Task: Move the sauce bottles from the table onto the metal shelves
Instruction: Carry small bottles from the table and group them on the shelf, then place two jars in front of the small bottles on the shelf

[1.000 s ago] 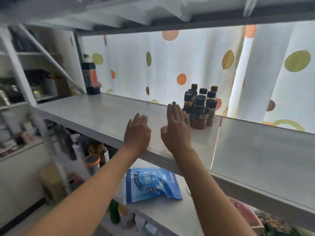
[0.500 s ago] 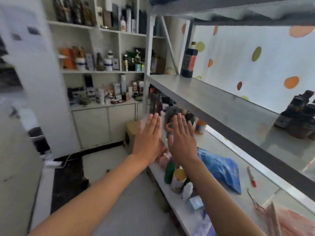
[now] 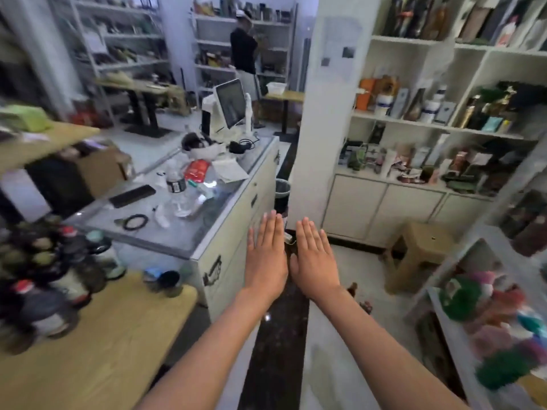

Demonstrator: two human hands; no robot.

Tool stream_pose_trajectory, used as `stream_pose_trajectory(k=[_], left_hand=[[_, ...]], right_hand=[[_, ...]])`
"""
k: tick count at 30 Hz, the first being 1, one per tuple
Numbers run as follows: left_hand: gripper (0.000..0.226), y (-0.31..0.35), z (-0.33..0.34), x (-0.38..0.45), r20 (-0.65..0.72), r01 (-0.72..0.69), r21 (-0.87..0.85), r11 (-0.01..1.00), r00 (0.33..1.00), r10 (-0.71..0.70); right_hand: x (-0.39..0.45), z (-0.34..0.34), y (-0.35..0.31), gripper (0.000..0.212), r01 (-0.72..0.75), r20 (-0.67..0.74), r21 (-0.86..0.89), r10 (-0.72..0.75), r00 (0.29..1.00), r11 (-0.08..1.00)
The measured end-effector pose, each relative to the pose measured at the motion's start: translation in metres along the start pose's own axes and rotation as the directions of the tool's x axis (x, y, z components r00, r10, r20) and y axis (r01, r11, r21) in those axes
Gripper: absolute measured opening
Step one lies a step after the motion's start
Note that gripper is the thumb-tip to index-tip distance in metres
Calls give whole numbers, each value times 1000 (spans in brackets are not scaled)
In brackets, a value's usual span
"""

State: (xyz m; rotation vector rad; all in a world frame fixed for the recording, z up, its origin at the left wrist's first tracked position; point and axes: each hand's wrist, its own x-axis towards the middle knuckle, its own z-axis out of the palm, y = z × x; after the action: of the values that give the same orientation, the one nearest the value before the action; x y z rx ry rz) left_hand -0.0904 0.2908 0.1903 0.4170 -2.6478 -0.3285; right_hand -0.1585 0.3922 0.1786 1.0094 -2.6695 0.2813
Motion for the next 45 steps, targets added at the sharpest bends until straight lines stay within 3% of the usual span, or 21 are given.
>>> stream_pose_trajectory(k=[6, 14, 17, 20, 27, 34, 38, 41, 45], left_hand=[[70, -157, -24, -56, -75, 298, -29, 954, 951, -299], [61, -269, -30, -115, -48, 530, -24, 848, 846, -530], [61, -291, -12, -119, -14, 569, -67, 819, 821, -571], [61, -299, -1, -123, 32, 547, -74, 834, 837, -546], [54, -338, 66, -77, 169, 615, -27, 788, 780, -602], [62, -368, 122, -32, 259, 752, 24, 659, 632, -730], [63, -400, 140, -8, 241, 797, 89, 597, 564, -789], [58, -416, 146, 6, 271, 831, 125, 542, 496, -825], [48, -433, 152, 14, 345, 799, 173, 576, 499, -795]], right_hand=[[9, 83, -156, 80, 193, 136, 143, -212, 968, 971], [19, 141, -255, 75, 316, 217, 284, -382, 899, 905], [33, 170, -267, 73, 317, 302, 327, -416, 857, 890], [38, 182, -269, 70, 313, 319, 339, -421, 849, 887], [92, 265, -265, 69, 308, 409, 388, -462, 787, 869], [141, 335, -252, 44, 291, 493, 530, -569, 658, 796], [147, 359, -247, 42, 270, 505, 593, -612, 609, 758], [152, 368, -251, 40, 276, 507, 588, -612, 606, 760], [151, 367, -253, 43, 282, 456, 602, -612, 646, 747]])
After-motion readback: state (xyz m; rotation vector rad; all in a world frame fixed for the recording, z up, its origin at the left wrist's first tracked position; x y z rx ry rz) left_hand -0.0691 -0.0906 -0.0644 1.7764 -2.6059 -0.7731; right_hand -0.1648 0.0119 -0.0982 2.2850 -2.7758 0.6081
